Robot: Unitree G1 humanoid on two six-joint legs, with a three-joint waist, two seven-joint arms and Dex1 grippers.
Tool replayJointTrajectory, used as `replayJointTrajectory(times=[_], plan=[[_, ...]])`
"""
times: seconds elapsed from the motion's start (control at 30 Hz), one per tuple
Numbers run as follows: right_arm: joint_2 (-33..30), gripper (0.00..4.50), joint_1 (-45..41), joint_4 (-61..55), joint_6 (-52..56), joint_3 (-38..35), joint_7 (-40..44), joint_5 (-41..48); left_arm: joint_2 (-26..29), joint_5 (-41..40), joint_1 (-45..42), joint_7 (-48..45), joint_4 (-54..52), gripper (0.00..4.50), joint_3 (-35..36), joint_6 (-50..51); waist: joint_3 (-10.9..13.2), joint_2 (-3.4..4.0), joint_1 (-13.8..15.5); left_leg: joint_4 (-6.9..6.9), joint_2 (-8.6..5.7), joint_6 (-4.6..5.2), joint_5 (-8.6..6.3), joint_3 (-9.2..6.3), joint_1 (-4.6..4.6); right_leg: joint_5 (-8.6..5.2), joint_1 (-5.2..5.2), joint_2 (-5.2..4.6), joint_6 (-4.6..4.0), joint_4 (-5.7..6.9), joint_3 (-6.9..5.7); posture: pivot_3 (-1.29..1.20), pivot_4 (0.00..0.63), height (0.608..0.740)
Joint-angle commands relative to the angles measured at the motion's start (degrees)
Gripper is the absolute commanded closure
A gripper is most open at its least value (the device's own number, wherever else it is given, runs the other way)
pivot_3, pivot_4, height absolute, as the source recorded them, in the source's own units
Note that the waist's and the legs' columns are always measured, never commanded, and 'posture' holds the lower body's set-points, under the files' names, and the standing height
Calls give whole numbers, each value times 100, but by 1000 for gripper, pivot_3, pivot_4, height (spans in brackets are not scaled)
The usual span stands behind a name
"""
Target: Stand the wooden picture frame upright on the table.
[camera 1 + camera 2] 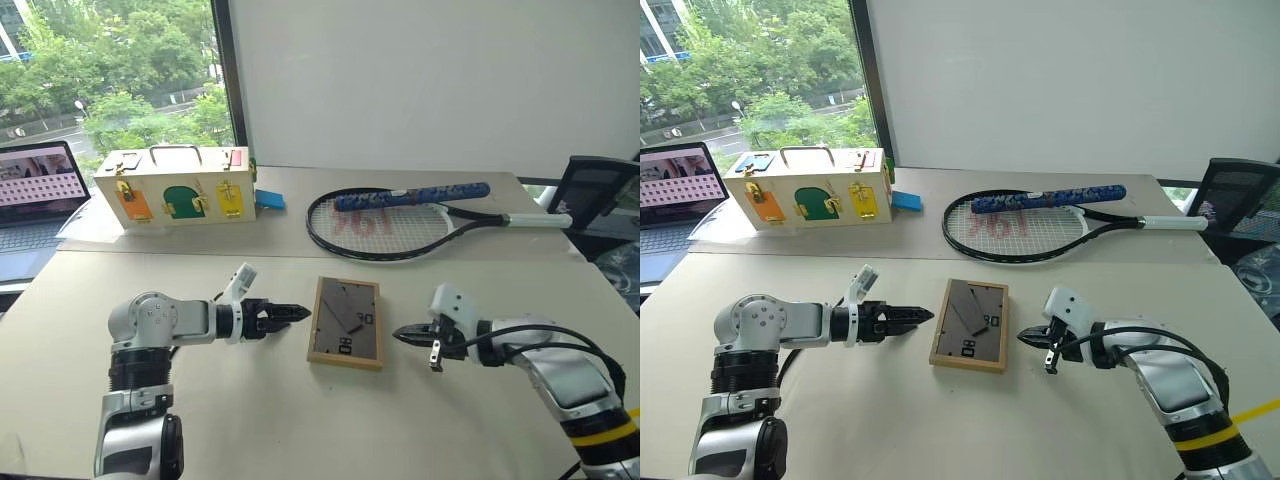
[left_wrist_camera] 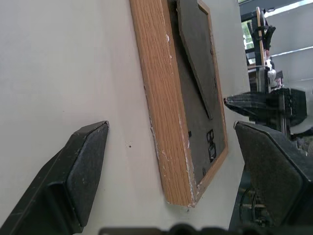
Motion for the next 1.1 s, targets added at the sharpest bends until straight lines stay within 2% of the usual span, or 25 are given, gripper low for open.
replayJointTrajectory(times=[0.03,0.23,0.33,0.53,0.63,0.8,0.87,0.9,1.0,1.1], plan=[[203,4500,-270,224,-334,29,-15,-106,-216,-426,344,396,96,60,-546,238,-2,4,35,-1,0,0,0,0,0,0,0,0,0,0,0,0,150,698],[509,4500,-460,489,-557,130,25,-200,-633,-1352,324,1109,298,60,-542,238,-5,8,144,5,-5,-1,-1,0,0,0,6,-5,2,0,0,0,150,698],[652,4500,-494,514,-570,162,3,-204,-854,-1560,375,1501,270,60,-643,238,-5,8,189,7,-11,-1,-1,0,0,1,7,-12,6,-2,0,0,150,698],[728,4500,-409,536,-597,138,9,-260,-910,-2022,445,1990,325,60,-498,238,-5,8,221,7,-19,-2,0,0,0,2,8,-21,8,-2,-1,0,150,698],[744,4500,-377,518,-582,131,-7,-271,-838,-2194,504,2162,318,741,-460,238,-5,8,213,6,-19,-2,0,0,0,2,8,-22,8,-2,0,0,150,698],[731,4500,-359,564,-604,138,-2,-299,-590,-2657,650,2210,184,2628,-471,238,-4,7,173,3,-19,-2,0,-1,-1,2,5,-21,8,-2,0,0,150,698],[722,4500,-379,596,-617,135,4,-311,-502,-2835,691,2164,140,3170,-512,238,-4,7,154,3,-19,-2,0,-1,-2,2,3,-21,8,-2,0,0,150,698],[711,4500,-414,584,-597,112,7,-299,-515,-2877,670,2149,151,3335,-482,238,-4,7,147,4,-19,-2,0,-1,-2,2,4,-21,7,-2,-1,0,150,698],[677,4500,-467,397,-339,-155,4,-31,-574,-3003,580,2057,137,3342,-372,238,-4,6,132,4,-19,-6,2,-2,-2,3,4,-21,8,-2,0,0,150,698],[390,4500,-441,36,299,-685,158,533,-509,-3101,457,1894,151,3342,-135,204,-2,6,133,4,-19,-6,2,-2,-7,3,1,-21,8,-2,-1,0,150,698]])
